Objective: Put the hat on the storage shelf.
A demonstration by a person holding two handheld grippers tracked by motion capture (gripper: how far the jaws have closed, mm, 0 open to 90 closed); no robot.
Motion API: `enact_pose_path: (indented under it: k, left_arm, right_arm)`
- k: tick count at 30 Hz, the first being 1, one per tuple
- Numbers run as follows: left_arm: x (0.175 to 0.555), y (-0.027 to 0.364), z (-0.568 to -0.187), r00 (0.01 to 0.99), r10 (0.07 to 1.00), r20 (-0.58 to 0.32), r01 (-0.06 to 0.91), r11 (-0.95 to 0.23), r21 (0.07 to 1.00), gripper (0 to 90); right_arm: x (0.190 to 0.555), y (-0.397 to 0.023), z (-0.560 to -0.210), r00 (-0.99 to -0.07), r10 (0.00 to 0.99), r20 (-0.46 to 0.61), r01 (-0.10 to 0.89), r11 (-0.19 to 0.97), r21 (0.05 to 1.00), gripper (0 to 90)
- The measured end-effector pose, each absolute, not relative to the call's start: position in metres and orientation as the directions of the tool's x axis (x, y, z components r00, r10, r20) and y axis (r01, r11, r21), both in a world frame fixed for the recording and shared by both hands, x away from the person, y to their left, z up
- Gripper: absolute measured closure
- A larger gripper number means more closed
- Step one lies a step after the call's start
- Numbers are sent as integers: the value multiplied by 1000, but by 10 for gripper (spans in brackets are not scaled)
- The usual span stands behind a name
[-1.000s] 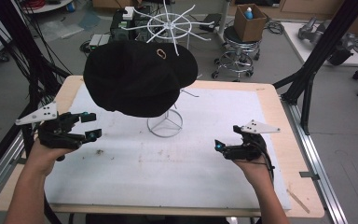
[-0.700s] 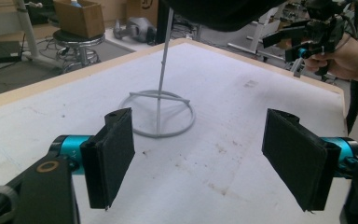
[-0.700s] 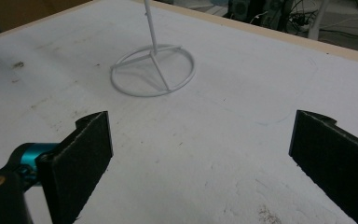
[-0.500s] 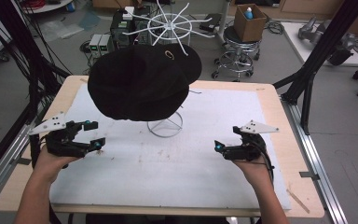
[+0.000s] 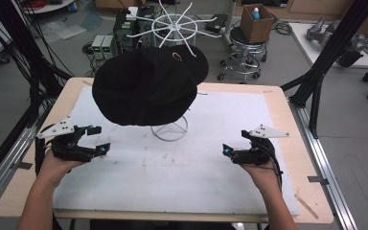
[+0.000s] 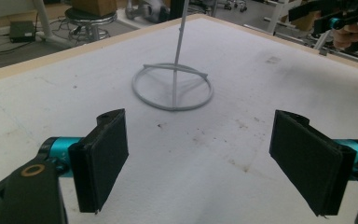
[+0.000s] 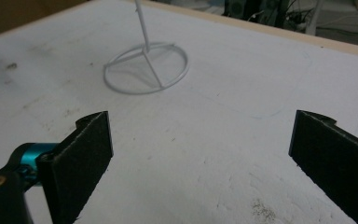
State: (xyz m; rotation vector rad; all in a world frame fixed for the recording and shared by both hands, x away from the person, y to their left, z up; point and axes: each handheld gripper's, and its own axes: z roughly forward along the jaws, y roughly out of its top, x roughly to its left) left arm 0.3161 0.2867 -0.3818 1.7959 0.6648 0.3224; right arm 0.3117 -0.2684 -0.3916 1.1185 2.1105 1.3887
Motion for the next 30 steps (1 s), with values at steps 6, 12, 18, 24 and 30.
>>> enact_pose_path:
  k: [6,12,18,24,30]
  left_arm:
    - [322,288,-387,793,597,-124,291,-193,937,177]
    - [322,288,-393,788,601,-131,306,-199,931,159]
    - [320,288,-394,787,603,-129,302,-195,933,154]
    - [320,284,-394,784,608,-124,299,-195,934,154]
    - [320,283,-394,787,605,-122,302,-206,931,157]
  right_arm:
    - [312,-277,-398,-602,790,119,442,206,873,51]
    - [313,-283,-401,-594,793,135,445,184,876,51]
    - [310,-283,-401,-593,795,131,442,185,878,51]
    - [310,-282,-400,-595,794,125,436,189,880,51]
    - [311,-280,-400,-594,794,127,441,190,877,51]
